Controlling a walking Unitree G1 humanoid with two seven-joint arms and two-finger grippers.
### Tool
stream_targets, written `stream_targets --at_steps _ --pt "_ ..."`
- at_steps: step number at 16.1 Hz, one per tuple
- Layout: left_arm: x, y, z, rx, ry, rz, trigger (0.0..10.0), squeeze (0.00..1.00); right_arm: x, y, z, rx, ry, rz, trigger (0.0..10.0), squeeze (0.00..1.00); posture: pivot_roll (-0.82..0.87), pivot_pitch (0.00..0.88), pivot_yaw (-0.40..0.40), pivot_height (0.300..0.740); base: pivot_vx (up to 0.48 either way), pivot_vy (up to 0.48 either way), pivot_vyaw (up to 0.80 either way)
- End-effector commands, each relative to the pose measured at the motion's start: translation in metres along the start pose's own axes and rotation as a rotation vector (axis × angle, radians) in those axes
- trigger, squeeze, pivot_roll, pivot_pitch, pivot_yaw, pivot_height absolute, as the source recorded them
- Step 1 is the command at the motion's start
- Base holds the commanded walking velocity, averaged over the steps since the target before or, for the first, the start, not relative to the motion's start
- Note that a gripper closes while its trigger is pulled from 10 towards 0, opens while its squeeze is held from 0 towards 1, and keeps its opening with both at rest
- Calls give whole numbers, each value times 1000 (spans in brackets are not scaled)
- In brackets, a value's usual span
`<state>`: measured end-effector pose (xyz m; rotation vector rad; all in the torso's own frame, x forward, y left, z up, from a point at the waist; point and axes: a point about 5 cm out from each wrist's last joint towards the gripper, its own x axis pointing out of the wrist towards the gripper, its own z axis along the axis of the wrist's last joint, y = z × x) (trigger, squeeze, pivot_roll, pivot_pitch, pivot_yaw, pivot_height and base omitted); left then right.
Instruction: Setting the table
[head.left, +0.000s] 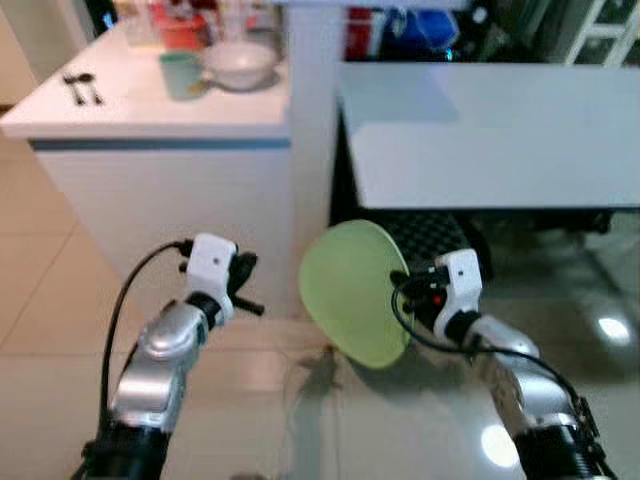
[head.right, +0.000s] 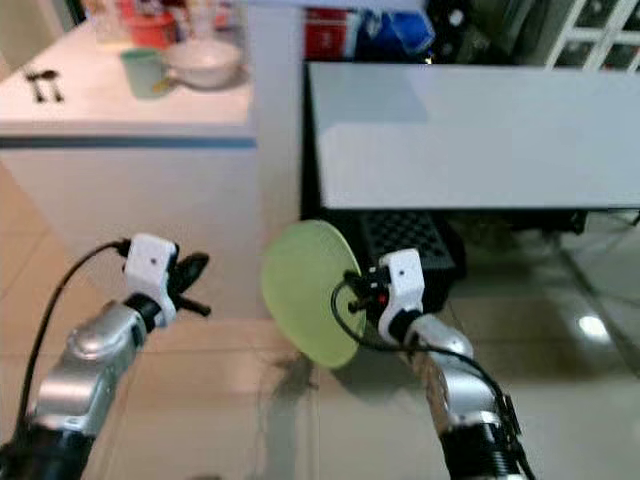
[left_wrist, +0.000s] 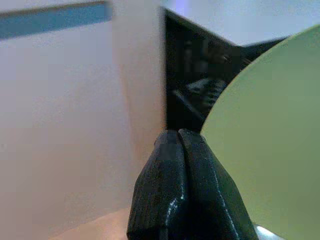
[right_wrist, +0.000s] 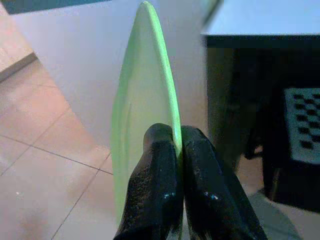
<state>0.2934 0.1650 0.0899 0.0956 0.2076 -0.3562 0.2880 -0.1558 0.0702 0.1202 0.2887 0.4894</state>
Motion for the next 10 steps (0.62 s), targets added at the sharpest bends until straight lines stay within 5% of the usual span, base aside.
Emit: stream_targets --at_steps 1,10 --pt "6 -7 4 23 2 -13 10000 0 -3 -5 13 -21 -53 -14 10000 0 55 0 12 740 375 -296 0" --pt "13 -11 4 95 19 12 10000 0 -2 -2 12 -22 -50 -1 10000 0 51 0 11 740 461 0 0"
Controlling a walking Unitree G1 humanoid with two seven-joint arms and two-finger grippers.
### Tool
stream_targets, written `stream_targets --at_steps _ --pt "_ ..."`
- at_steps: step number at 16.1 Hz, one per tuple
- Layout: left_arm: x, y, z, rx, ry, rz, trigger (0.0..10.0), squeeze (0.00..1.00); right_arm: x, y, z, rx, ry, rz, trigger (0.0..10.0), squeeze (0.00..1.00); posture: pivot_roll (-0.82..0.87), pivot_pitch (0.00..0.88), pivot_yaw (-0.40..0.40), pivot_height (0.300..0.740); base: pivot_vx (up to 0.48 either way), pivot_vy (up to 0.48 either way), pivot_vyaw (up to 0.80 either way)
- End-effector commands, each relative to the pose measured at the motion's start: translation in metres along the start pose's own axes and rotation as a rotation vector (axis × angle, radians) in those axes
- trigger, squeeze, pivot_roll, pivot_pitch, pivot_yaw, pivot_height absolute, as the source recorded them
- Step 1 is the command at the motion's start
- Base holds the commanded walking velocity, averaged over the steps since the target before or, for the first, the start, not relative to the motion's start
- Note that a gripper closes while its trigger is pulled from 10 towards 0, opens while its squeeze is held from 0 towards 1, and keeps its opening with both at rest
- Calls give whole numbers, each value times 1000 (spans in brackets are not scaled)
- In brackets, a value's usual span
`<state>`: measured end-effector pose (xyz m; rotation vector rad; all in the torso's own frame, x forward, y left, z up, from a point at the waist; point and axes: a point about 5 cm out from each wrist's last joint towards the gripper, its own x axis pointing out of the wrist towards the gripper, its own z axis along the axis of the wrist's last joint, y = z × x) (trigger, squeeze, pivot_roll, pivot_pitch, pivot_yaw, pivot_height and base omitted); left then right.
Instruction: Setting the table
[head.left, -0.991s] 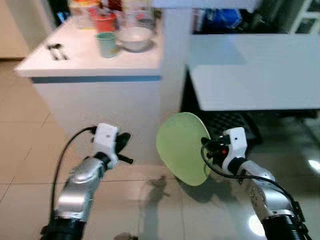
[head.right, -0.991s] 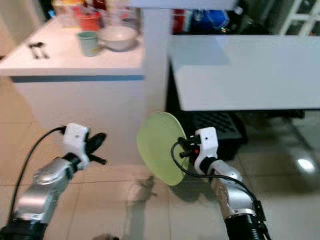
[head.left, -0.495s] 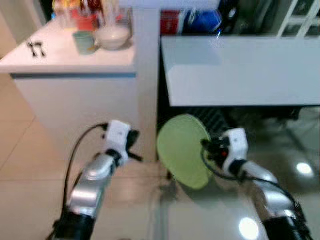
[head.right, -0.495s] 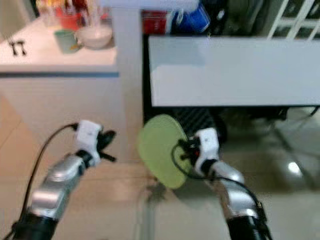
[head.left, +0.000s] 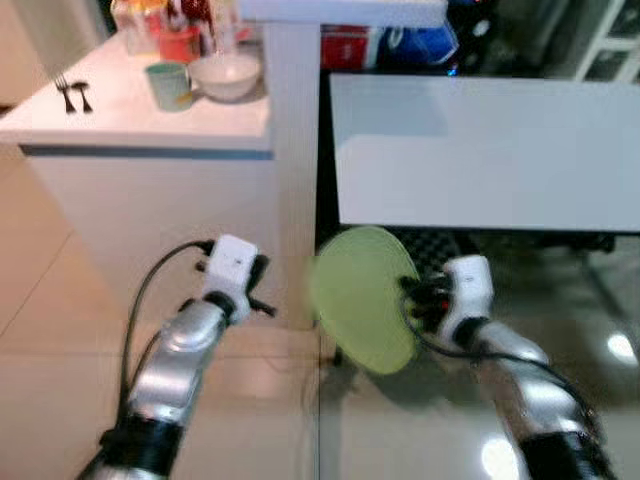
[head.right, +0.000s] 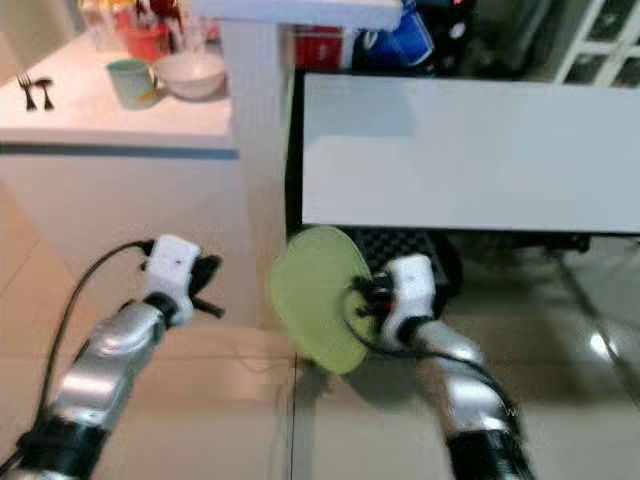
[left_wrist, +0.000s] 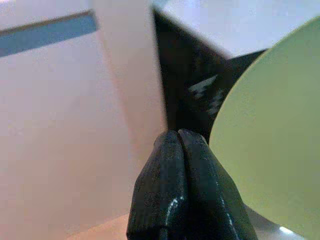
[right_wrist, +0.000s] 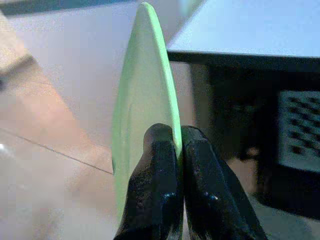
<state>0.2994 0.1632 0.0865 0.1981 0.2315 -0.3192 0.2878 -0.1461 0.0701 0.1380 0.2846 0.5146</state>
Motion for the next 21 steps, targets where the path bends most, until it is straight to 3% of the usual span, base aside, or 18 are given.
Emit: stream_targets --at_steps 1,8,12,14,21 --pt "6 -11 8 14 -25 -32 10000 0 -6 -10 12 -35 -43 -28 10000 0 51 0 11 740 465 0 0" --pt "8 -15 8 52 -33 -50 10000 0 -6 -9 10 -32 -38 -24 10000 0 50 0 13 740 363 -243 0" --pt "6 -21 12 46 -72 -80 10000 0 -11 -12 24 -10 -88 -9 10000 0 46 0 16 740 0 -105 0" --pt "6 -23 12 15 -77 -79 10000 0 -14 -18 21 -24 -71 -21 10000 0 46 0 18 740 0 0 0" --pt "7 -21 12 21 -57 -60 10000 0 -8 -2 11 -15 -46 18 10000 0 47 0 22 740 234 -246 0"
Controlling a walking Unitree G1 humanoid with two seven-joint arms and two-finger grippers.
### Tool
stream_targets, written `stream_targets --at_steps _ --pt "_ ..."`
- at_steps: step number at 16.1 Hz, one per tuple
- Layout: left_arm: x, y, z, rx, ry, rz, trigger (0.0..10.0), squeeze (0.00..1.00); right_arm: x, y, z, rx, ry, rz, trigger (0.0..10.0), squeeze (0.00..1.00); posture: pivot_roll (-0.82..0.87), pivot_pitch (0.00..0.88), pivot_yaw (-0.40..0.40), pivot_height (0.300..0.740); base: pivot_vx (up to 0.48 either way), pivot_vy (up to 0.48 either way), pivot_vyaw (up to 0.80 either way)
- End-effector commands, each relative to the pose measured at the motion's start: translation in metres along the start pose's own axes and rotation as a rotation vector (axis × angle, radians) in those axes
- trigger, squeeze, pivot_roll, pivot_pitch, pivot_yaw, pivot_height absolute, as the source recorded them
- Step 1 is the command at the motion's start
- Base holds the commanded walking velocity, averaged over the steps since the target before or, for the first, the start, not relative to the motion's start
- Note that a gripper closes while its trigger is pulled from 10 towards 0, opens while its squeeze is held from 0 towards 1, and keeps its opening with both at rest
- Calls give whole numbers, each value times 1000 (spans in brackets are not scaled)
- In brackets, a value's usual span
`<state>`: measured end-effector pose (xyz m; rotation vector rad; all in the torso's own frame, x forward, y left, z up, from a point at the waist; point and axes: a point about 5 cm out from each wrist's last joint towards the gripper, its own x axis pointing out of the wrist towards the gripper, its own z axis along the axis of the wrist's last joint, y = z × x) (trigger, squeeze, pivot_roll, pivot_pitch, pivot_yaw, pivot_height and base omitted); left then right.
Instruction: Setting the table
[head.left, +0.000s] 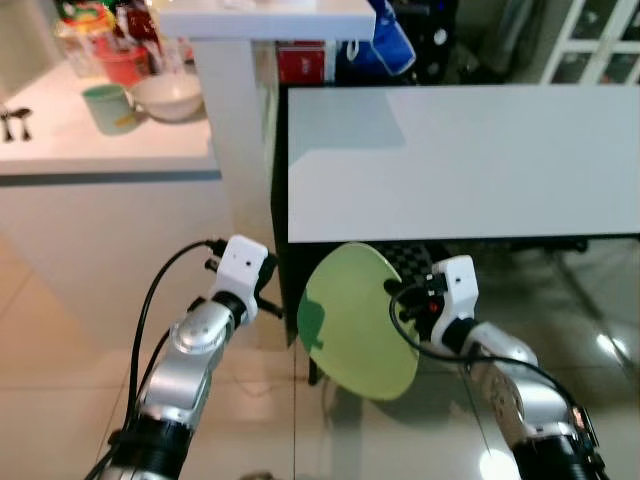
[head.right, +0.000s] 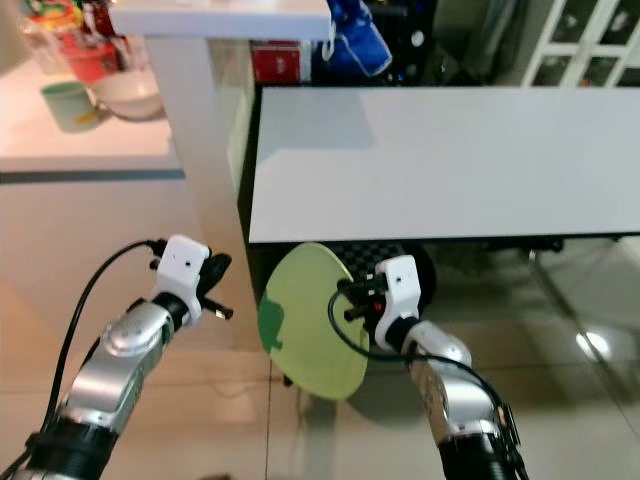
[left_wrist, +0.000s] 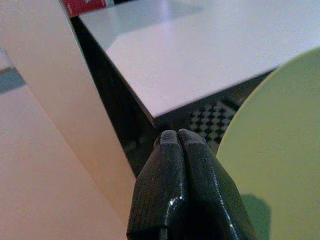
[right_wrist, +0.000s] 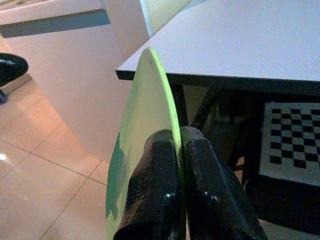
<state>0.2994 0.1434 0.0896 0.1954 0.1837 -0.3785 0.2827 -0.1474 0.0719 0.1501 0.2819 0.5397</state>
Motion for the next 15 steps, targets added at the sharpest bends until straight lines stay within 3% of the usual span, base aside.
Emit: stream_targets --at_steps 1,9,15 --pt "3 -3 4 8 -1 -7 10000 0 -3 -3 10 -22 -41 -7 10000 0 47 0 22 740 390 -274 0" --pt "4 -10 0 44 33 -44 10000 0 -4 -1 9 -18 -36 -3 10000 0 41 0 23 740 477 0 0" --pt "5 -15 3 111 20 -68 10000 0 -4 -4 11 -13 -42 -12 10000 0 39 0 26 740 337 -328 0"
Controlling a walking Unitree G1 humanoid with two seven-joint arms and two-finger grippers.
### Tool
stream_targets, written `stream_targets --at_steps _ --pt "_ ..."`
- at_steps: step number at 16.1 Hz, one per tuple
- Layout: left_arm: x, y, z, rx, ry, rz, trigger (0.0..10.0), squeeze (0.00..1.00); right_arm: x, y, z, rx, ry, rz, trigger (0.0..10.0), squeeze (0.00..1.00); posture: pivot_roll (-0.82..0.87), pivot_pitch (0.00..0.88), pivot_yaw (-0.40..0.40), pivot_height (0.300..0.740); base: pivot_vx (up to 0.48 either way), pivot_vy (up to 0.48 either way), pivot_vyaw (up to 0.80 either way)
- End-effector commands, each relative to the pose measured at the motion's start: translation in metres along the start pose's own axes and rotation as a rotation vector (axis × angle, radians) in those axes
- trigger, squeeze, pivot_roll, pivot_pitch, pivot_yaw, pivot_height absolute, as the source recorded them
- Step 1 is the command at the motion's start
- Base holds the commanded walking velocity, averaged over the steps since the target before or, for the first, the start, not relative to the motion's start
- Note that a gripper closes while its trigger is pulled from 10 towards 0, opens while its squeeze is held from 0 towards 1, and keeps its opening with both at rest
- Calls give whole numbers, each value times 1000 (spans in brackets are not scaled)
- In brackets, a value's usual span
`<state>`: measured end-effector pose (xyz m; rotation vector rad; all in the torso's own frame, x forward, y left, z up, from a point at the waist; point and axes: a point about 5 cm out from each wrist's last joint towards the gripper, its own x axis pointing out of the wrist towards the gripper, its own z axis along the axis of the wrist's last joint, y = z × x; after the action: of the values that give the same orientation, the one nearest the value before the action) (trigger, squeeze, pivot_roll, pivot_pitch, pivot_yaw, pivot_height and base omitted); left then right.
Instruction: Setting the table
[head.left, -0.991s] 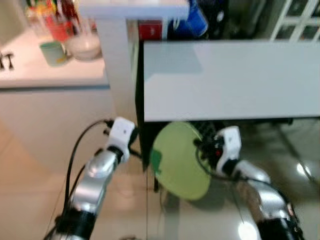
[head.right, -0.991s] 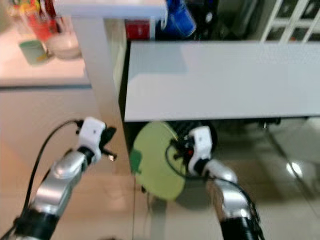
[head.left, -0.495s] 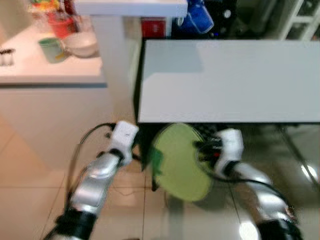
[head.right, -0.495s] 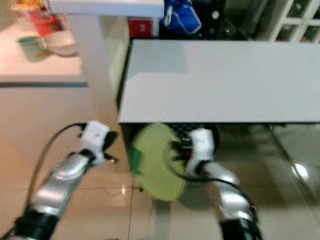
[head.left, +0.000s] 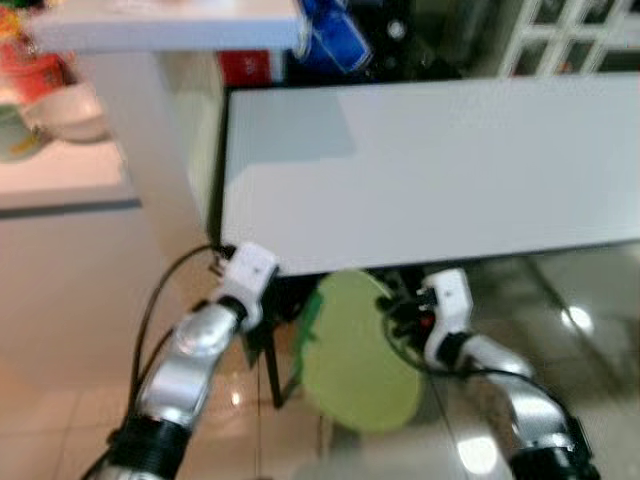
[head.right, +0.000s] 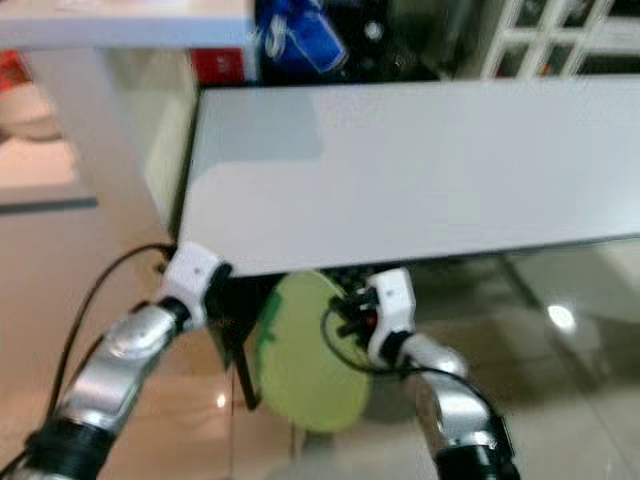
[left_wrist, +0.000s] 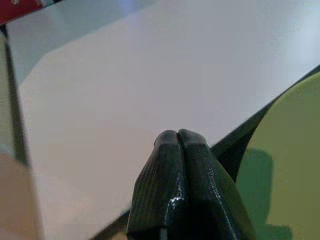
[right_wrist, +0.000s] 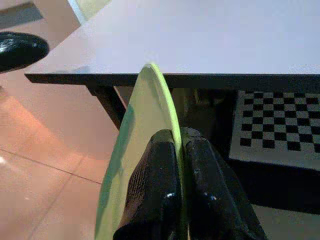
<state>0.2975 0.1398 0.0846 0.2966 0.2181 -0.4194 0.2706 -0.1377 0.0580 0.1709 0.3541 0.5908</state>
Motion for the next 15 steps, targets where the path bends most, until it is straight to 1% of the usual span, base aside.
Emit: stream_targets --at_steps 1,2,4,6,9,13,15 --pt "4 -10 8 12 -31 -34 10000 0 -5 -14 29 -46 -110 -61 10000 0 39 0 26 740 262 -398 0" --pt "5 -10 8 9 -31 -36 10000 0 -4 -14 28 -46 -110 -61 10000 0 40 0 28 740 259 -401 0" --pt "6 -10 8 22 -31 -38 10000 0 -4 -14 28 -45 -108 -59 10000 0 40 0 28 740 0 -422 0" --pt "6 -10 9 11 -35 -33 10000 0 -3 -13 28 -46 -107 -55 10000 0 41 0 27 740 0 -441 0" --pt "7 -8 9 -8 -37 -23 10000 0 -2 -12 27 -51 -104 -51 10000 0 41 0 24 740 319 -348 0" --pt "7 -6 9 -37 -39 -13 10000 0 -3 -13 27 -45 -106 -57 10000 0 40 0 24 740 463 0 0" --pt "7 -4 10 -71 -48 0 10000 0 -3 -13 26 -46 -106 -61 10000 0 40 0 26 740 480 0 0"
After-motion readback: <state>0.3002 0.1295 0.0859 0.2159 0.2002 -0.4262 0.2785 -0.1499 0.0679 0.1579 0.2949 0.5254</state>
